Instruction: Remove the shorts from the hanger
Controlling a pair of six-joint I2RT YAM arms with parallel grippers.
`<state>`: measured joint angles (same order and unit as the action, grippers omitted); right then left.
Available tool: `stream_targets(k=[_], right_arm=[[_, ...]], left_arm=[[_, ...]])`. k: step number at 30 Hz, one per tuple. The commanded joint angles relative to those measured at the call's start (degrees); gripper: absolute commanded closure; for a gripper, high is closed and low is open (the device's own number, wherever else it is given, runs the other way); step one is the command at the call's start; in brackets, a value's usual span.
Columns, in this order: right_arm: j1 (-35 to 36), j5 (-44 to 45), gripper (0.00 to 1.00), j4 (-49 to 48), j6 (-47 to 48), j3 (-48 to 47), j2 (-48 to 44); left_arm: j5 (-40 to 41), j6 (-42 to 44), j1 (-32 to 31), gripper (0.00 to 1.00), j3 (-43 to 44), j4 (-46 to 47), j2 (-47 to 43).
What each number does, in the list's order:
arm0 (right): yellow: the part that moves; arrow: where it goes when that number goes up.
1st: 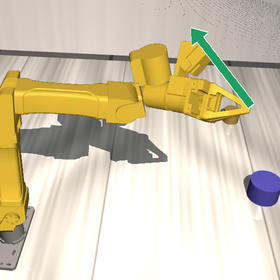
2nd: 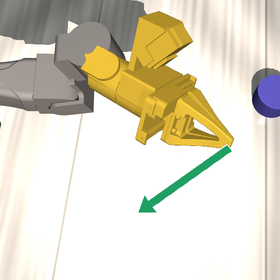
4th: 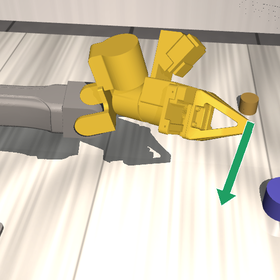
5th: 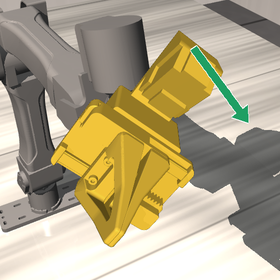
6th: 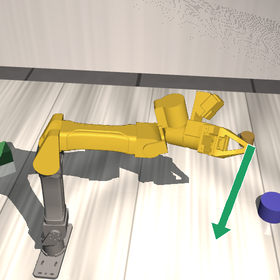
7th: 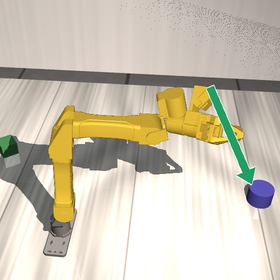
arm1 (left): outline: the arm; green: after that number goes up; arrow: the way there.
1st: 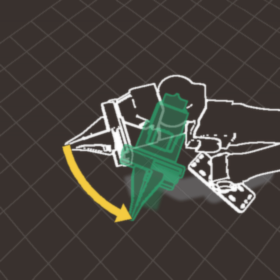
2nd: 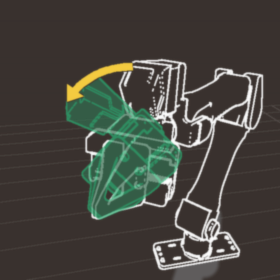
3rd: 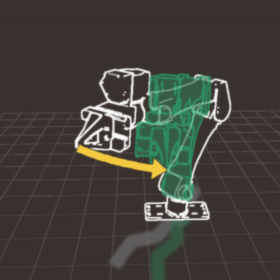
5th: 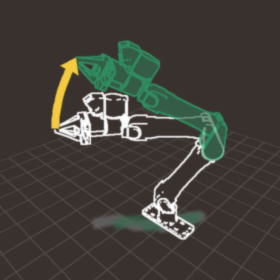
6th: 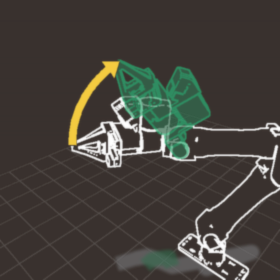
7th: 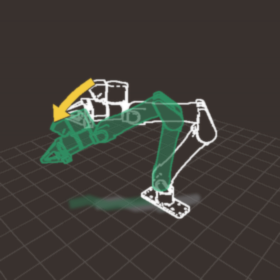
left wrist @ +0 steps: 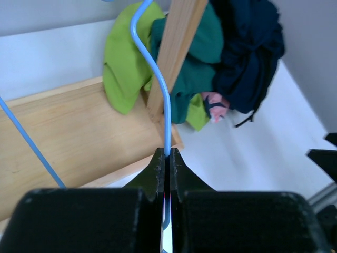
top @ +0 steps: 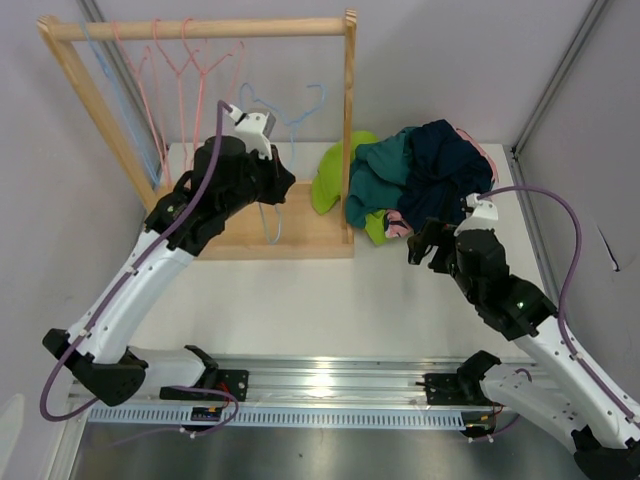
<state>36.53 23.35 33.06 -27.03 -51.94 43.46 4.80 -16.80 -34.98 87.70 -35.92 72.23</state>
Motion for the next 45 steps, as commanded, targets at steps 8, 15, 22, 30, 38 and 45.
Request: stream_targets(k=[8,15,22,30,38,45], right_arm=[[0.2,1.7,0.01,1.4,-0.7,0.8,-2.2],[0.2,1.3,0.01,0.6,-1.3,3.0,-2.3],[0.2,1.2,0.00,0.5,-1.6,4.4,-2.9],[0.2,1.9,0.00,1.3,-1.4,4.7,-3.8],[0.1,2.7,0.01,2.5,-1.1,5.4,-5.1],[0.0,2.7,0.01,2.7,-1.0,6.1,-5.6]], left_arm=[[-9.3,-2.8,-0.2,1.00,10.3,-1.8,-2.4],[-9.9,-3.4,0.0,1.00,12.4,2.5,-2.0],[-9.2,-5.0,3.2,1.00,22.8,3.6,3.9],[-10.2,-7.5,6.7,1.00,36.8,0.3,14.1],[-12.0,-9.8,8.5,1.00,37.7,0.9,19.0],[-11.5,-10.8,8.8,1.00,30.4,3.1,16.6]])
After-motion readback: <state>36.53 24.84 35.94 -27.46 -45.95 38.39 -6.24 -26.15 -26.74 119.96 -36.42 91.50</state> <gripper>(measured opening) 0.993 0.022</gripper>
